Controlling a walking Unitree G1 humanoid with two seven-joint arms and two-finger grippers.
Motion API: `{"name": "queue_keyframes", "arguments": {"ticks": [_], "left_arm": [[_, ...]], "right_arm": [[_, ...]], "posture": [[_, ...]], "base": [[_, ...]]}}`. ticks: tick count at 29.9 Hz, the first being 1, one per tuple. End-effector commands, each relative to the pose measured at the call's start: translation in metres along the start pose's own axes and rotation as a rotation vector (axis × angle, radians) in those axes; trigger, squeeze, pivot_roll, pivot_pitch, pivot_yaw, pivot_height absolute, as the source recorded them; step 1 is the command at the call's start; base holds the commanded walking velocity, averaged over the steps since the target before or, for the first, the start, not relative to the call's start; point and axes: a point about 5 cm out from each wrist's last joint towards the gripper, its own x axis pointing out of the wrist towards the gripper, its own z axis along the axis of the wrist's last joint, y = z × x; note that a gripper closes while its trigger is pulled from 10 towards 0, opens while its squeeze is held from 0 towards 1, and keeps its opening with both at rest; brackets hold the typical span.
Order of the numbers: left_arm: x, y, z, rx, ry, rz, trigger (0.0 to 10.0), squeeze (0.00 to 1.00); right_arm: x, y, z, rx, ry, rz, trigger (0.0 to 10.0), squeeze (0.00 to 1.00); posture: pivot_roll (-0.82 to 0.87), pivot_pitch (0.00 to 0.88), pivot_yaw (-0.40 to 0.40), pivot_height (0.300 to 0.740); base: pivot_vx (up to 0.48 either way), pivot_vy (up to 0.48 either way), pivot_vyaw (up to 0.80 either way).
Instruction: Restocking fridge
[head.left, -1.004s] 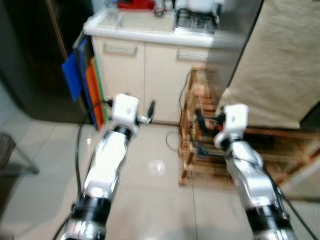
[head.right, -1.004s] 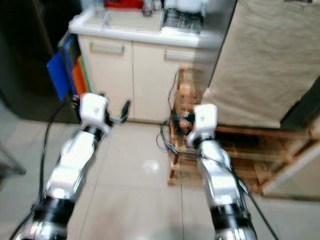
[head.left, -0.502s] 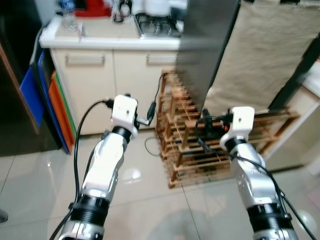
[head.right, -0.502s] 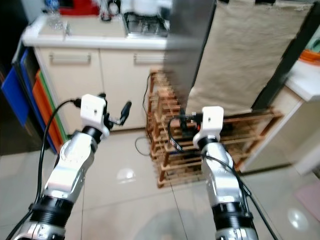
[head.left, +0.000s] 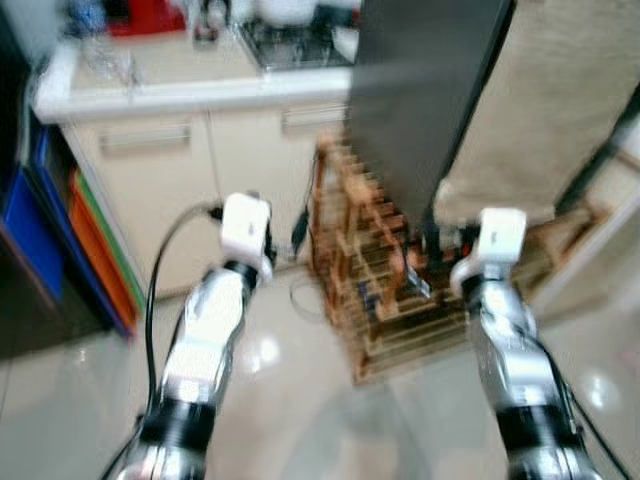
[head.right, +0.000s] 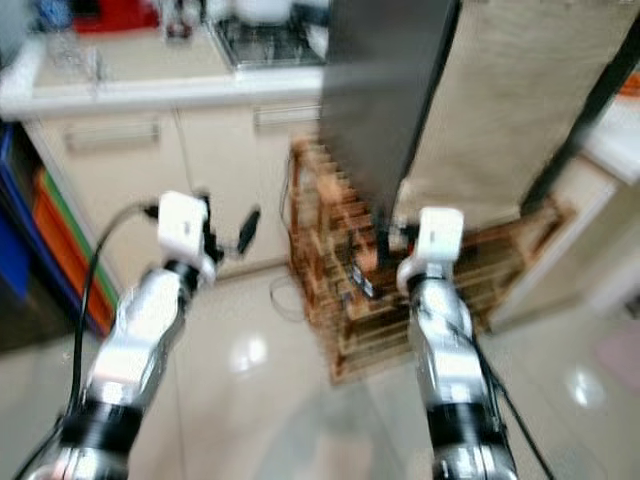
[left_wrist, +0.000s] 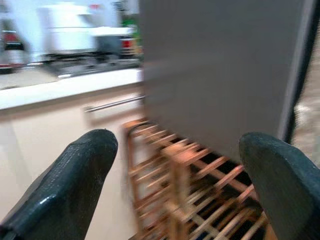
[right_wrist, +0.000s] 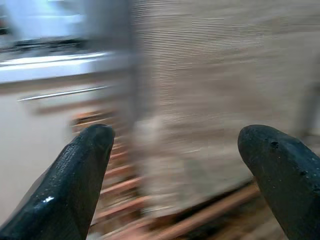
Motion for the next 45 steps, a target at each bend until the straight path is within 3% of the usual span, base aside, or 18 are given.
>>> {"name": "queue_keyframes", "arguments": {"ticks": [1,7,14,16,22,27,36,45], "left_arm": [[0.004,-0.006,-0.002,-0.023,0.025,-0.019,10.0,0.0],[0.007,-0.01,-0.003,-0.012,0.032,-0.073,10.0,0.0],[0.01,-0.01,-0.009,0.03,0.084,-0.07,10.0,0.0],[0.01,-0.014,-0.007,-0.028,0.067,-0.109,10.0,0.0],[0.008,-0.018,-0.008,-0.019,0.068,-0.118,10.0,0.0],[0.007,-0.019,-0.004,-0.06,0.04,-0.143,10.0,0.0],[0.008,-0.016,0.002,-0.067,0.002,-0.12,10.0,0.0],[0.013,-0.005,0.006,-0.073,-0.006,-0.001,10.0,0.0]], "right_arm": [[-0.009,-0.019,-0.005,-0.031,0.007,-0.082,10.0,0.0],[-0.024,-0.018,-0.015,-0.049,0.03,-0.085,10.0,0.0],[-0.024,-0.016,-0.014,-0.051,0.022,-0.097,10.0,0.0],[-0.023,-0.016,-0.012,-0.052,0.015,-0.096,10.0,0.0],[-0.021,-0.014,-0.01,-0.054,0.009,-0.086,10.0,0.0],[-0.019,-0.012,-0.009,-0.052,0.005,-0.079,10.0,0.0],[-0.015,-0.01,-0.005,-0.089,-0.02,-0.072,10.0,0.0],[-0.012,-0.009,-0.005,-0.114,-0.02,-0.053,10.0,0.0]], "posture": [[0.01,0.0,-0.042,0.74],[0.0,0.0,-0.029,0.74],[-0.01,0.0,-0.026,0.74],[-0.01,0.0,-0.03,0.74],[0.0,0.0,-0.034,0.74],[0.0,0.0,-0.035,0.74],[0.0,0.0,-0.036,0.74],[0.0,0.0,-0.041,0.74]], "base": [[0.386,0.285,-0.63],[0.322,0.237,-0.63],[0.0,0.0,-0.62],[0.0,0.0,-0.62],[0.0,0.0,-0.61],[0.0,0.0,-0.61],[0.309,0.0,-0.6],[0.0,0.0,0.0]]}}
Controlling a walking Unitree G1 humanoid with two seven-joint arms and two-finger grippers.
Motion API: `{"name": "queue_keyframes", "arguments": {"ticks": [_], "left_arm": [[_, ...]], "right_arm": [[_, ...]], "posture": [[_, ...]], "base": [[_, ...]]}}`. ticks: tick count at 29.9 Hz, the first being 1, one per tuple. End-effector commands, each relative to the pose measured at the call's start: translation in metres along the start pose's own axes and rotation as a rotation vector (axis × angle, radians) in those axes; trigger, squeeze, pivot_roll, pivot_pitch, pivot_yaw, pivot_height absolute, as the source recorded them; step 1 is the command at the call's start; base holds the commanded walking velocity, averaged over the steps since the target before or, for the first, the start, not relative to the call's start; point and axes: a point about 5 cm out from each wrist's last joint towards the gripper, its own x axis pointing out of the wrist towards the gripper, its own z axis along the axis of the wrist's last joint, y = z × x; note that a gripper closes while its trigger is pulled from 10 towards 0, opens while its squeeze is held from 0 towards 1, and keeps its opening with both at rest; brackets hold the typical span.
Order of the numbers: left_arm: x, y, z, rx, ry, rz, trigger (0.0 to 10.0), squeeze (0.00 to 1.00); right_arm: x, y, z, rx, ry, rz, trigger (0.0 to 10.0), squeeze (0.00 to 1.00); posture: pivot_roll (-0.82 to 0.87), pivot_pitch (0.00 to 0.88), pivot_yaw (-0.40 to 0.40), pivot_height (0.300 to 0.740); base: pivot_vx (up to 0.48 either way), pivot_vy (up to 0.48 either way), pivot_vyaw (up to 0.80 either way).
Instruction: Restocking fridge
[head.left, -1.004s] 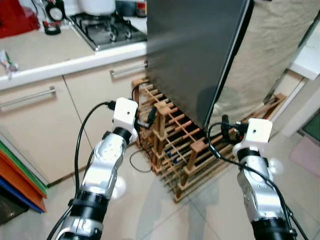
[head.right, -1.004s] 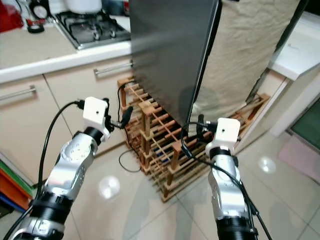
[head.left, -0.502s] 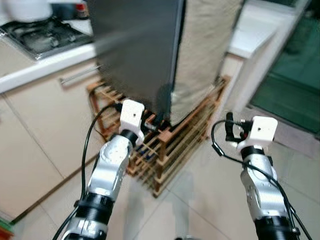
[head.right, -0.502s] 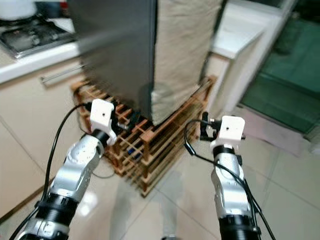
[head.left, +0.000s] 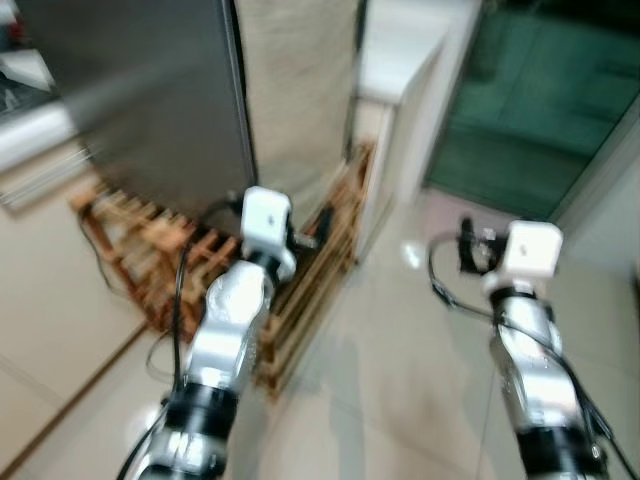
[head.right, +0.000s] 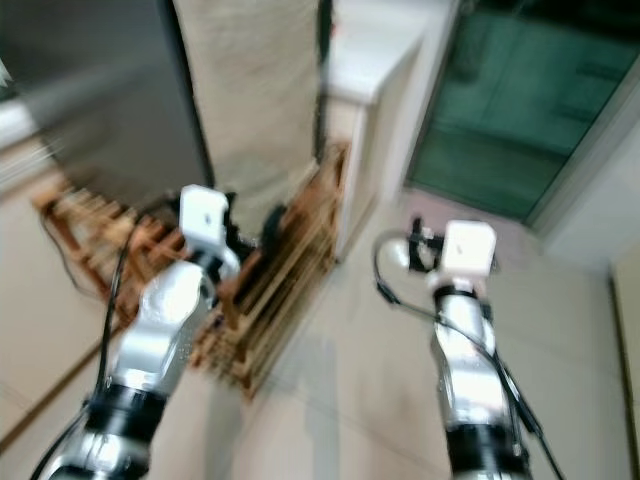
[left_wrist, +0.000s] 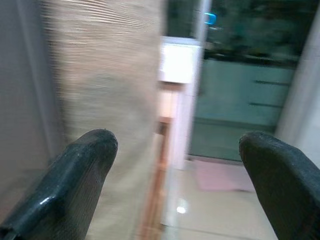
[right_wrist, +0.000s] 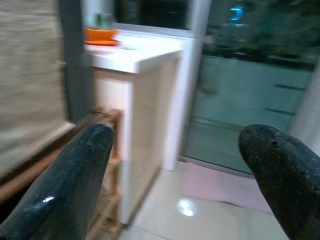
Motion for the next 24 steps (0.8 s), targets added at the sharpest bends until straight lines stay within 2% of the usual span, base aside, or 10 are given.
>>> {"name": "queue_keyframes", "arguments": {"ticks": [1,4,7,12,15,17,20,22,24], "left_arm": [[-0.002,0.008,-0.001,0.004,0.006,0.049,10.0,0.0],[0.0,0.011,0.0,0.012,0.006,0.08,10.0,0.0],[0.001,0.011,0.001,0.001,0.002,0.08,10.0,0.0],[0.007,0.007,0.002,0.033,0.01,0.064,10.0,0.0],[0.017,0.001,0.005,0.028,0.021,0.059,10.0,0.0],[0.026,0.003,0.008,0.01,0.029,0.088,10.0,0.0],[0.03,0.005,0.01,0.009,0.035,0.1,10.0,0.0],[0.04,0.003,0.017,0.024,0.033,0.109,10.0,0.0],[0.042,0.003,0.018,0.029,0.037,0.116,10.0,0.0]], "right_arm": [[0.001,0.008,-0.001,-0.009,0.0,0.029,10.0,0.0],[0.002,0.008,-0.001,-0.013,-0.001,0.03,10.0,0.0],[0.003,0.007,-0.001,-0.015,-0.002,0.028,10.0,0.0],[0.005,0.008,0.0,-0.017,-0.005,0.029,10.0,0.0],[0.006,0.009,0.0,-0.018,-0.008,0.033,10.0,0.0],[0.005,0.009,0.0,-0.018,-0.01,0.036,10.0,0.0],[0.004,0.009,0.0,-0.019,-0.012,0.038,10.0,0.0],[0.002,0.008,0.001,-0.022,-0.015,0.039,10.0,0.0],[0.001,0.008,0.001,-0.025,-0.014,0.04,10.0,0.0]], "posture": [[0.0,0.0,-0.041,0.74],[0.0,0.0,-0.041,0.74],[0.0,0.0,-0.041,0.74],[0.01,0.0,-0.045,0.74],[0.0,0.0,-0.046,0.74],[0.0,0.0,-0.047,0.74],[-0.01,0.0,-0.046,0.74],[-0.02,0.0,-0.046,0.74],[-0.02,0.0,-0.045,0.74]], "base": [[0.0,0.0,0.0],[0.0,0.0,0.0],[0.0,0.0,0.0],[0.0,0.0,0.0],[0.0,0.0,0.0],[0.0,0.0,0.0],[0.0,0.0,0.0],[0.0,0.0,0.0],[0.0,0.0,0.0]]}}
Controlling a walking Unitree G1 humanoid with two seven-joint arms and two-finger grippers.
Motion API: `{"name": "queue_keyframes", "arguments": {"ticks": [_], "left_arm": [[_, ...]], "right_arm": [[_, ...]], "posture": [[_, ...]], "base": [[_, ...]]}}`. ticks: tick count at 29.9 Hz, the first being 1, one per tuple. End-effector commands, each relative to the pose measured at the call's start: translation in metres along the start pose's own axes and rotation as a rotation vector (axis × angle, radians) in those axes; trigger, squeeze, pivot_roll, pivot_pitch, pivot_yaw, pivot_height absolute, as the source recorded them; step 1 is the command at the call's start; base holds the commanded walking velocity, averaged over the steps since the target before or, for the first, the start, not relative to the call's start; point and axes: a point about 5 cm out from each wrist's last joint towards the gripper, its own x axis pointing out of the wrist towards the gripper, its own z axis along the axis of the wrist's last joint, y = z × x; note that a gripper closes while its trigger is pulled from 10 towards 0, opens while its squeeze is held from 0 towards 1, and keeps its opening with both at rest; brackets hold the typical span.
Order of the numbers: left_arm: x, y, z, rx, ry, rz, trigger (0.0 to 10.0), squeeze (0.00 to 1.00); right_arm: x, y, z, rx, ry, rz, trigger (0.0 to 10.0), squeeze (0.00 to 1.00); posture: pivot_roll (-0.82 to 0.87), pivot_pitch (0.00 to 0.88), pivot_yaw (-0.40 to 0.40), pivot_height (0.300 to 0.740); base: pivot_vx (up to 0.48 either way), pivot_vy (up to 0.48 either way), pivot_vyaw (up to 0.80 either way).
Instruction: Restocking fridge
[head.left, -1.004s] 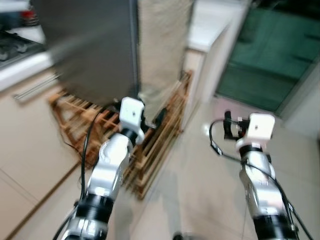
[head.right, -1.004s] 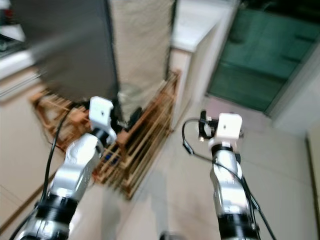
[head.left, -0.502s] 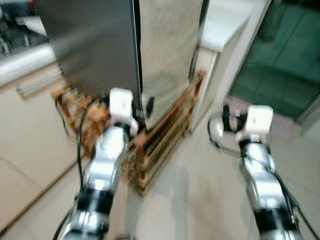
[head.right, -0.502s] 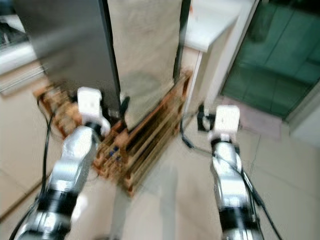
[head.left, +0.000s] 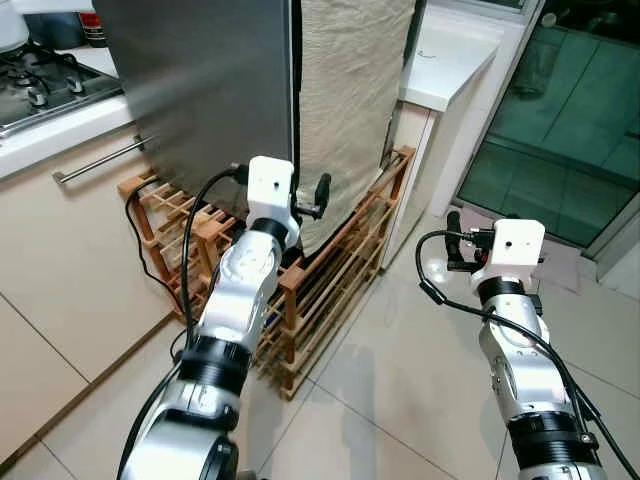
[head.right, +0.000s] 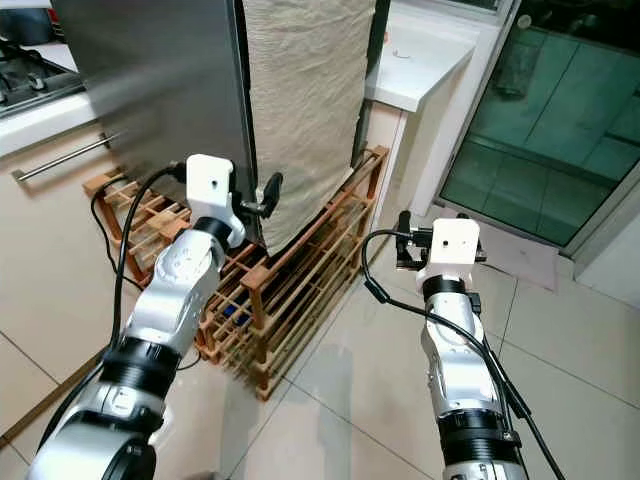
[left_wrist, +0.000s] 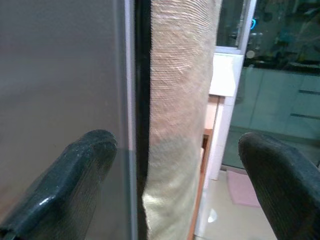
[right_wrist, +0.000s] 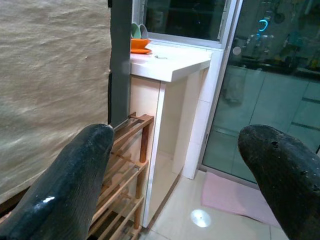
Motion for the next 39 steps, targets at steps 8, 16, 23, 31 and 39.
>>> {"name": "queue_keyframes", "arguments": {"ticks": [8,16,23,31,39], "left_arm": [[0.013,-0.017,0.006,-0.04,0.003,-0.017,10.0,0.0],[0.018,-0.025,0.012,-0.038,-0.015,-0.067,10.0,0.0],[0.025,-0.028,0.014,-0.009,0.001,-0.076,10.0,0.0],[0.034,-0.032,0.017,-0.003,0.012,-0.066,10.0,0.0],[0.035,-0.033,0.027,-0.007,-0.037,-0.059,10.0,0.0]], "right_arm": [[-0.017,-0.012,-0.001,-0.042,0.011,-0.002,10.0,0.0],[-0.028,-0.017,0.0,-0.058,0.022,-0.004,10.0,0.0],[-0.041,-0.02,0.002,-0.07,0.03,0.012,10.0,0.0],[-0.056,-0.025,0.002,-0.089,0.054,0.003,10.0,0.0],[-0.072,-0.031,0.001,-0.104,0.088,-0.014,10.0,0.0]], "posture": [[-0.07,0.0,-0.053,0.74],[-0.1,0.007,-0.053,0.74],[-0.13,0.024,-0.048,0.74],[-0.17,0.047,-0.034,0.74],[-0.2,0.075,-0.017,0.74]], "base": [[0.0,0.0,0.0],[0.0,0.0,0.0],[0.0,0.0,0.0],[0.0,0.0,0.0],[0.0,0.0,0.0]]}}
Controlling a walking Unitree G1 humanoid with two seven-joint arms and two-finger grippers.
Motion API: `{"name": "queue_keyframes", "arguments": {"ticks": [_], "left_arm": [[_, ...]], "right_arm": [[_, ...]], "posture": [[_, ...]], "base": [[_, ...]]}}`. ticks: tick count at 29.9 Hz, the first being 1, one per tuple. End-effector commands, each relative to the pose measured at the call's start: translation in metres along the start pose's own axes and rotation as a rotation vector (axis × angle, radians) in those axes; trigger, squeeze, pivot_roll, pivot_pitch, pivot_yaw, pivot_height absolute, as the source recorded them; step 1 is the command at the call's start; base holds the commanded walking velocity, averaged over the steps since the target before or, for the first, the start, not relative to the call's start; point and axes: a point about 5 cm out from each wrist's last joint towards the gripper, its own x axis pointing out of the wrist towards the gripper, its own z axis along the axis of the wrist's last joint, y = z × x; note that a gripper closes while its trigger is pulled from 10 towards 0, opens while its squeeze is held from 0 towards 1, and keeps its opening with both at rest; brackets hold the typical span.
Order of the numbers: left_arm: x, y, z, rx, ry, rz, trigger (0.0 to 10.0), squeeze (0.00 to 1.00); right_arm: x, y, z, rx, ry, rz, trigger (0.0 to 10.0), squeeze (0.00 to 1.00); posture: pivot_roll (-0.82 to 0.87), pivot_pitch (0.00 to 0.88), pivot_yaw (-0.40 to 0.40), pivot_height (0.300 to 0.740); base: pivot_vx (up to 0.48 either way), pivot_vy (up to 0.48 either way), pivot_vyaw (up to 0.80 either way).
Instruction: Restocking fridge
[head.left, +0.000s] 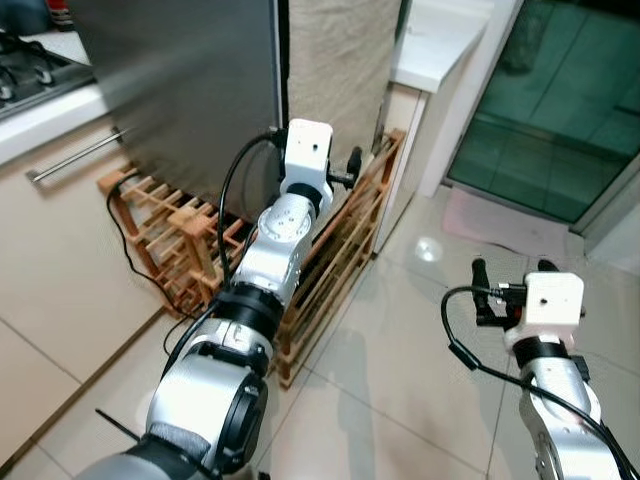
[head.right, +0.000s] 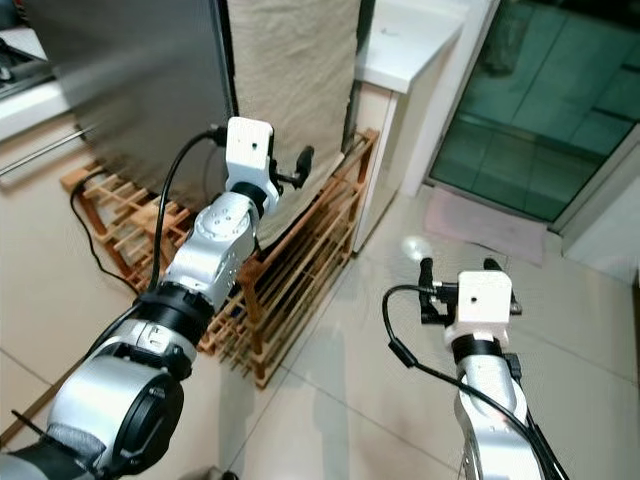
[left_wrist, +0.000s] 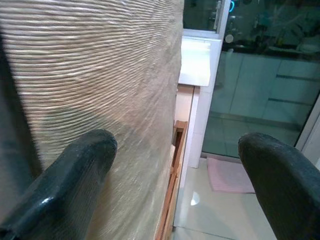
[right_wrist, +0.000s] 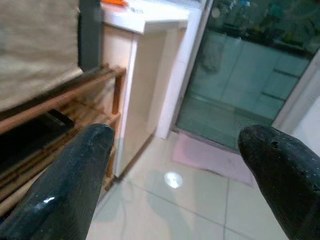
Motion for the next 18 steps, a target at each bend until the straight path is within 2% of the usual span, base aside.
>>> {"name": "queue_keyframes", "arguments": {"ticks": [1,5,7,9,11,14,15,18], "left_arm": [[0.0,-0.007,0.011,-0.009,-0.049,-0.04,10.0,0.0],[-0.018,-0.02,0.0,-0.026,-0.036,-0.158,10.0,0.0],[-0.031,-0.019,-0.008,-0.041,-0.033,-0.182,10.0,0.0],[-0.047,-0.012,-0.014,-0.088,-0.042,-0.194,10.0,0.0],[-0.054,-0.005,-0.017,-0.1,-0.051,-0.194,10.0,0.0],[-0.07,0.015,-0.022,-0.054,-0.059,-0.144,10.0,0.0],[-0.07,0.015,-0.022,-0.054,-0.059,-0.144,10.0,0.0],[-0.091,0.038,-0.027,0.053,-0.092,-0.047,10.0,0.0]], "right_arm": [[-0.001,-0.004,0.006,-0.016,-0.012,-0.005,10.0,0.0],[0.002,-0.004,0.009,-0.01,-0.011,-0.007,10.0,0.0],[0.005,-0.002,0.012,0.0,-0.017,0.001,10.0,0.0],[0.011,0.003,0.018,0.019,-0.041,0.017,10.0,0.0],[0.019,0.007,0.023,0.031,-0.059,0.025,10.0,0.0],[0.028,0.011,0.034,0.048,-0.099,0.022,10.0,0.0],[0.028,0.011,0.034,0.048,-0.099,0.022,10.0,0.0],[0.032,0.016,0.043,0.053,-0.147,0.024,10.0,0.0]], "posture": [[-0.21,0.078,-0.016,0.74],[-0.19,0.079,-0.025,0.74],[-0.18,0.072,-0.029,0.74],[-0.14,0.047,-0.035,0.74],[-0.11,0.026,-0.04,0.74],[-0.08,0.003,-0.048,0.74],[-0.08,0.003,-0.048,0.74],[-0.04,0.0,-0.055,0.74]], "base": [[0.0,0.0,0.0],[0.0,0.0,0.0],[0.0,0.0,0.0],[0.0,0.0,0.0],[0.0,0.0,0.0],[0.0,0.0,0.0],[0.0,0.0,0.0],[0.0,0.0,0.0]]}}
